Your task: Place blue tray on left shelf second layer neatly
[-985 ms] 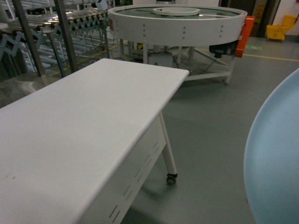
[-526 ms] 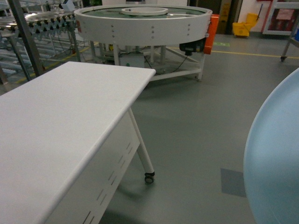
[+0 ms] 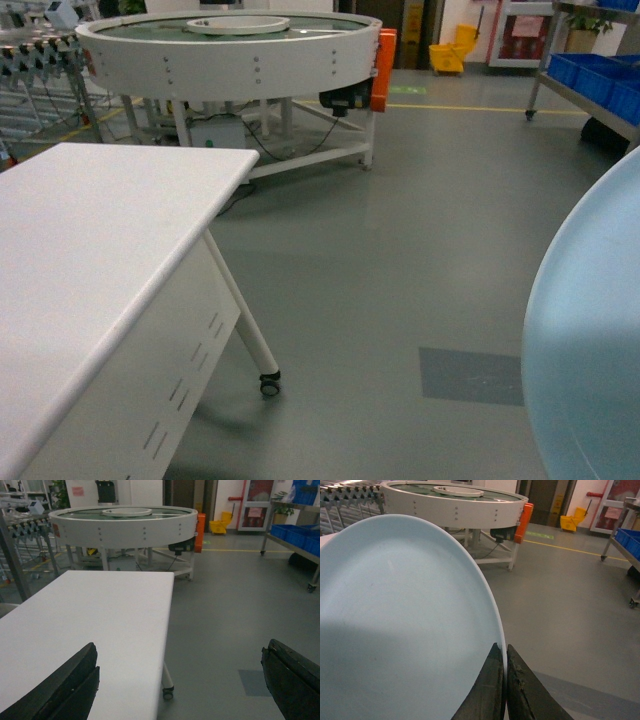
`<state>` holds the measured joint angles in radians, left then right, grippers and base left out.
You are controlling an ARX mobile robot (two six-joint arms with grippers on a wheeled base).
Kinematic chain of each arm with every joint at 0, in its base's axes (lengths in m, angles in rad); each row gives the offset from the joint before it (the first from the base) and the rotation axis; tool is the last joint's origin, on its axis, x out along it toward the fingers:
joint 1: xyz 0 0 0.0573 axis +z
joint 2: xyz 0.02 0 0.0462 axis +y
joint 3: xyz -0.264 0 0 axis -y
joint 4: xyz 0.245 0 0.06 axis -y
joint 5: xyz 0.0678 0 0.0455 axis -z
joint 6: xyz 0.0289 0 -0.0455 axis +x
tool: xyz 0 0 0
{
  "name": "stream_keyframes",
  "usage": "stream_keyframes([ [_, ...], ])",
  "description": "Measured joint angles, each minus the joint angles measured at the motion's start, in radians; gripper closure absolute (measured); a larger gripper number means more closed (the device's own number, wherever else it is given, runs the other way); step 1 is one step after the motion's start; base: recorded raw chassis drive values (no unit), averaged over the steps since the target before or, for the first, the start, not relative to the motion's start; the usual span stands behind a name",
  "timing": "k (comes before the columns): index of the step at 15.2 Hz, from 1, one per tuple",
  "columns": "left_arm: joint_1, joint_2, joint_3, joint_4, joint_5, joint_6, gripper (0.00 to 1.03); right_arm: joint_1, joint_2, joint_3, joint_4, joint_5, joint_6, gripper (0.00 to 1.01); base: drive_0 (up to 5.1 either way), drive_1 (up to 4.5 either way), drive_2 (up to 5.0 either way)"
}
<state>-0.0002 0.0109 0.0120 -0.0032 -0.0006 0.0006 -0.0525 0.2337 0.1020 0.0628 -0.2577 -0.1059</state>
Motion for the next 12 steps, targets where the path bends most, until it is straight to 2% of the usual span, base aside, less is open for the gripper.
stream_keyframes([
  [6, 0.0, 0.0, 0.0, 0.0, 0.0, 0.0, 0.05, 0.0, 0.0, 0.0, 0.0, 0.0, 0.0, 0.99, -1.5, -0.44, -2.6],
  [12, 0.0, 0.0, 0.0, 0.0, 0.0, 0.0, 0.05, 0.0, 0.0, 0.0, 0.0, 0.002, 0.0, 0.99, -1.5, 2.67, -5.6],
])
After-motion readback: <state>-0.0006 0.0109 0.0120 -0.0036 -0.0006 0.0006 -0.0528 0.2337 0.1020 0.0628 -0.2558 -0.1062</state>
